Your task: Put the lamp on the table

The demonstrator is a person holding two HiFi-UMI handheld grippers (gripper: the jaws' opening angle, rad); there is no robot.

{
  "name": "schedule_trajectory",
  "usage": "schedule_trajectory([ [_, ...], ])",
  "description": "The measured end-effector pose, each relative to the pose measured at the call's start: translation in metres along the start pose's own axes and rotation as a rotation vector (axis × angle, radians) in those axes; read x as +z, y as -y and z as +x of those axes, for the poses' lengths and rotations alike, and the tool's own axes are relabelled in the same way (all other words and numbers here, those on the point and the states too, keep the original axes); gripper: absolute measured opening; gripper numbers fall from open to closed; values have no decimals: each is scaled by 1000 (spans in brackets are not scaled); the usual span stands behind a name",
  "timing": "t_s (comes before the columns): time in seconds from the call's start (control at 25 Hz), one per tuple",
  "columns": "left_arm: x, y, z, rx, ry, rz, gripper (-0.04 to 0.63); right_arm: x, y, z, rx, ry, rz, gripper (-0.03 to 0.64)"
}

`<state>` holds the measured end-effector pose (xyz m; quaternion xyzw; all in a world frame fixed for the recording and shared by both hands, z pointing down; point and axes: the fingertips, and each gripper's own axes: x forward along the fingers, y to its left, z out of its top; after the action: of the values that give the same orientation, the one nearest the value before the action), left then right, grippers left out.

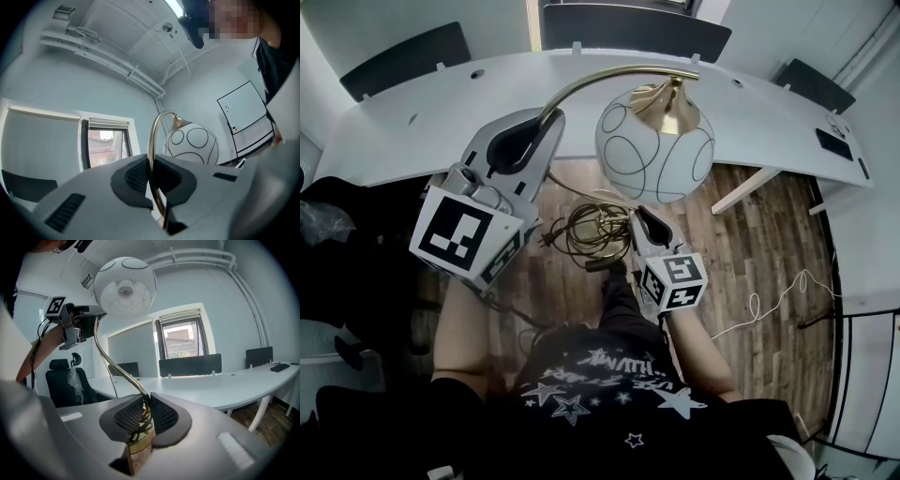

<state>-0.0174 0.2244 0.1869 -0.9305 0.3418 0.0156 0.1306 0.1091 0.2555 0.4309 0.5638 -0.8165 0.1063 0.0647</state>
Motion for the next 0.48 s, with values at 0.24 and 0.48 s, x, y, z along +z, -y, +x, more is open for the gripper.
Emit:
schedule_trajectory([
  [0.24, -7, -5, 10, 32, -17, 23, 5, -2, 8, 16, 39, -4, -4, 41],
  [0.48, -27, -54, 74, 51, -40, 15, 5, 18, 51, 85, 64, -13, 11, 41],
])
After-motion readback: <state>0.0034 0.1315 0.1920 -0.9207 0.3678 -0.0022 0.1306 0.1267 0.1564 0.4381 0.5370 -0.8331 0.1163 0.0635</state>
